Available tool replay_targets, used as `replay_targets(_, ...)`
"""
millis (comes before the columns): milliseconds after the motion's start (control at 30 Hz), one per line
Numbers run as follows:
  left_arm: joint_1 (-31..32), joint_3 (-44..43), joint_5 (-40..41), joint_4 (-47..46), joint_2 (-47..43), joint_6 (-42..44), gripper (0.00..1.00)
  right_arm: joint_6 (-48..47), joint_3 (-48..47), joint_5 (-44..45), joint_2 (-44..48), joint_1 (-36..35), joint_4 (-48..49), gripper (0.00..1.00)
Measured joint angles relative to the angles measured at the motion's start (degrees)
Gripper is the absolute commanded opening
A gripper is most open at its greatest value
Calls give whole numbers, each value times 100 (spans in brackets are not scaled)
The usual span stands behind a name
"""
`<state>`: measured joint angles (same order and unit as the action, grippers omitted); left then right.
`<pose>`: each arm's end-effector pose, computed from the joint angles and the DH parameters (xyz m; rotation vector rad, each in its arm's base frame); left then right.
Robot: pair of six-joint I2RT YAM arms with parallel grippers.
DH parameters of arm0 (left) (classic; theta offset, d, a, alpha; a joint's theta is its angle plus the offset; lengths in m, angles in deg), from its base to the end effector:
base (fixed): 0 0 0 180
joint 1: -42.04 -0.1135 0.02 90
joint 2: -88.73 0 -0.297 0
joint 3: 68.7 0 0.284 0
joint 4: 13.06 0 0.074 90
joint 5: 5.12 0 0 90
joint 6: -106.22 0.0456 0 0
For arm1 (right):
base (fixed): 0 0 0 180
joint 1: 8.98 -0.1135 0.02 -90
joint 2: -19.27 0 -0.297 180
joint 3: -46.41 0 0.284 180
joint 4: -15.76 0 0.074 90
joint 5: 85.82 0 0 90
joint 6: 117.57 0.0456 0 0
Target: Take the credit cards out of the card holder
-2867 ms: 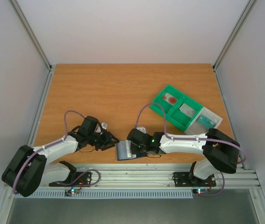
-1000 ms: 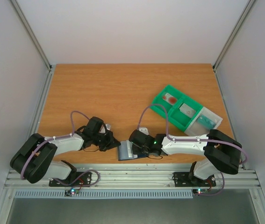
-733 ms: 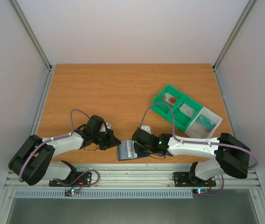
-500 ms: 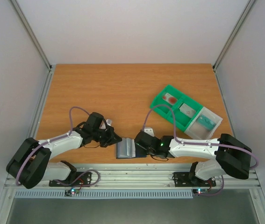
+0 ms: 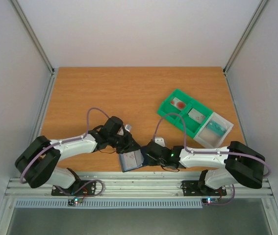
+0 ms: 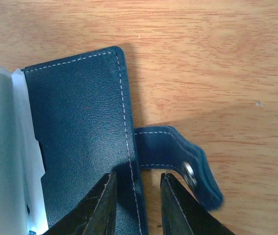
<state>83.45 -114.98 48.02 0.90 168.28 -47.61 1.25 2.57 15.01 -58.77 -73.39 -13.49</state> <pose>0.1909 -0.2048 0.1687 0.1815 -2.7510 1.4037 0.1142 0.2186 0.1382 -0.7604 2.5648 0.2844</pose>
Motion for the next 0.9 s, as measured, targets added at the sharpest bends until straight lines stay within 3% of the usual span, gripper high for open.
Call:
replay_targets(167, 118, -192, 52, -136, 337, -68, 22, 15, 59, 55, 306, 0, -46, 29)
replay_targets(533, 118, -225, 195, -142, 485, 2, 26, -2, -22, 160, 1091, 0, -647, 28)
replay_targets(900, 72, 42, 656, 664, -308, 345, 26, -208, -767, -197, 688, 0, -704, 21)
